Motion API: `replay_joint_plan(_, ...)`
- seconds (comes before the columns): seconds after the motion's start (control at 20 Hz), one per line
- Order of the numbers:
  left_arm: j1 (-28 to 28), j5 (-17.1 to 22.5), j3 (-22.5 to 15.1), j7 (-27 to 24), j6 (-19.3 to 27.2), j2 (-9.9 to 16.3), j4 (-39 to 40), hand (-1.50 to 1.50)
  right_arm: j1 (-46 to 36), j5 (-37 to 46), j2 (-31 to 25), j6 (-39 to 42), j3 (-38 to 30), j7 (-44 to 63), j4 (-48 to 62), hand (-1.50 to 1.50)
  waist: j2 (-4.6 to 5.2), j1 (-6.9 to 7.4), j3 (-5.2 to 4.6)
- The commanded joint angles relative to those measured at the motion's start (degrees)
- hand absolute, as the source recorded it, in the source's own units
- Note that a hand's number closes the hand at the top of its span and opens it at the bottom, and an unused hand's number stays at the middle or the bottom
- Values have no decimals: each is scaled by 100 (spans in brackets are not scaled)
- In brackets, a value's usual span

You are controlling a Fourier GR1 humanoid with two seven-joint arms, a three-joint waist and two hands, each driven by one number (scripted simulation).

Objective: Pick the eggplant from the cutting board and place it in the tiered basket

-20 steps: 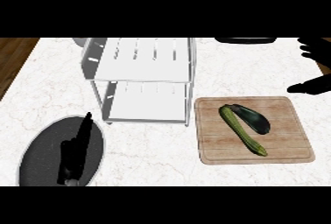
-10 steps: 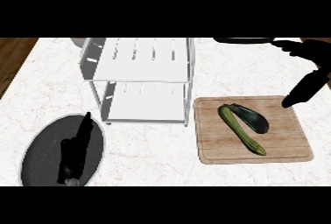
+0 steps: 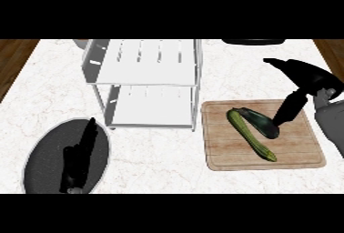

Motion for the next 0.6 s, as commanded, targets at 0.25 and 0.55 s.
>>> replay_joint_plan(0.25, 56, -104, -25, 246, -44, -93, -305, 0, -47, 1110, 484, 298, 602, 426, 372, -150, 13, 45, 0)
replay_joint_plan(0.55, 210, -38, 301, 125, -315, -19, -256, 0, 70, 1357, 936, 753, 258, 611, 230, -150, 6, 11, -1)
